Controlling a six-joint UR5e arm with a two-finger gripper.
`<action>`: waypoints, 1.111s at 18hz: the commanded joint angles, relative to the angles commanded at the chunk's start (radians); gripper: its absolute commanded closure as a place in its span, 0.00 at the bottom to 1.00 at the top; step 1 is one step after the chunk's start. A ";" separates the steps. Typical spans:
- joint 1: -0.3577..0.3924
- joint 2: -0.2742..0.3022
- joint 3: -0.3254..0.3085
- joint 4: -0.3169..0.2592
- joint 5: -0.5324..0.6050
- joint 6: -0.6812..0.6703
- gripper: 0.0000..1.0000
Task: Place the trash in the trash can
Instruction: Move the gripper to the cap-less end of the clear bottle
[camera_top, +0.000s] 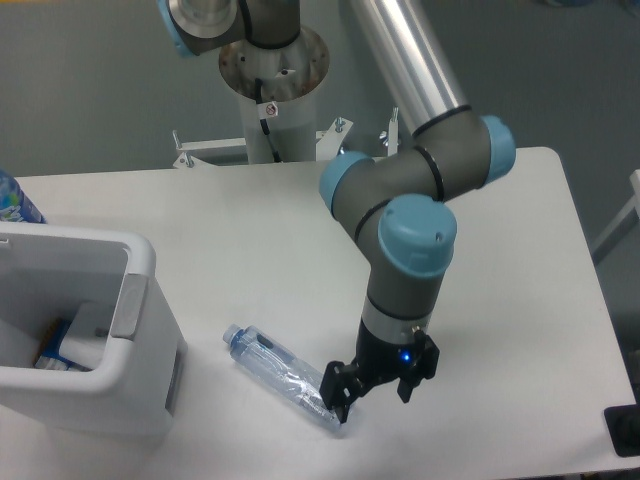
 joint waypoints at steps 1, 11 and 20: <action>-0.003 -0.021 0.026 -0.052 0.009 -0.002 0.00; -0.017 -0.115 0.153 -0.298 0.014 -0.064 0.01; -0.044 -0.127 0.147 -0.315 0.020 -0.150 0.01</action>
